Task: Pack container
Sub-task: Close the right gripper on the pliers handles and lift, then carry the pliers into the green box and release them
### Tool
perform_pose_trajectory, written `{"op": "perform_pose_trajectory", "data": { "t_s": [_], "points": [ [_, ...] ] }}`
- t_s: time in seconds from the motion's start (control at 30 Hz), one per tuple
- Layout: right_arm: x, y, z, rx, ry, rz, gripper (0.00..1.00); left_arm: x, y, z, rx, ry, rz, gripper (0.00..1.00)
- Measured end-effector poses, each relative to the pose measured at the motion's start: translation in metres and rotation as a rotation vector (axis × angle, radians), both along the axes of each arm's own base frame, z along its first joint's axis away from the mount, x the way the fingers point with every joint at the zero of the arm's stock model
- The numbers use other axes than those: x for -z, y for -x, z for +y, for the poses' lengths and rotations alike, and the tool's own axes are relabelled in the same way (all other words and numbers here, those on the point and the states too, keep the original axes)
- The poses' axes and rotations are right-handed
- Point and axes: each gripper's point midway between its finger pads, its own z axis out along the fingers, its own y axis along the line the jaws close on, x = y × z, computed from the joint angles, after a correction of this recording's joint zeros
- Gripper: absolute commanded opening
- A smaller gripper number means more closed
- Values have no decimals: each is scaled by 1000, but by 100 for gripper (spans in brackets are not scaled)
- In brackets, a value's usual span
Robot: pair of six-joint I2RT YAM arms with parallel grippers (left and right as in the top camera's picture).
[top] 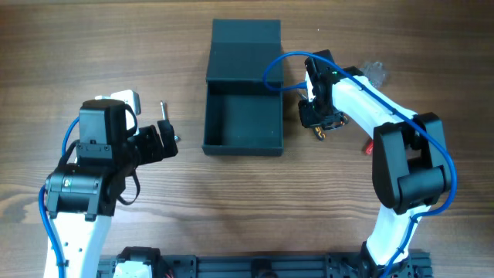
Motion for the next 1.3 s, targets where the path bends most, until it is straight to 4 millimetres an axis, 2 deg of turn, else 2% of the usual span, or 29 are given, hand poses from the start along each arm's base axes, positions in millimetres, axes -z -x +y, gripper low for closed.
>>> {"op": "perform_pose_trajectory", "data": {
  "t_s": [0.43, 0.57, 0.7, 0.87, 0.93, 1.03, 1.17, 1.3],
  "points": [
    [-1, 1, 0, 0, 1, 4, 4, 0, 0, 0, 0, -1, 0, 100],
    [-11, 2, -1, 0, 1, 6, 4, 0, 0, 0, 0, -1, 0, 100],
    [-56, -8, 3, -1, -26, -87, 4, 0, 0, 0, 0, -1, 0, 100],
    [-138, -23, 12, -65, -73, -297, 4, 0, 0, 0, 0, -1, 1, 100],
    [-164, -18, 21, -148, -83, -361, 4, 0, 0, 0, 0, 0, 1, 100],
    [-182, 4, 48, -336, -102, -375, 4, 0, 0, 0, 0, -1, 0, 100],
    [-180, 44, 100, -652, -125, -333, 4, 0, 0, 0, 0, -1, 1, 100],
    [-182, 67, 138, -892, -127, -359, 4, 0, 0, 0, 0, -1, 1, 100]
  ]
}}
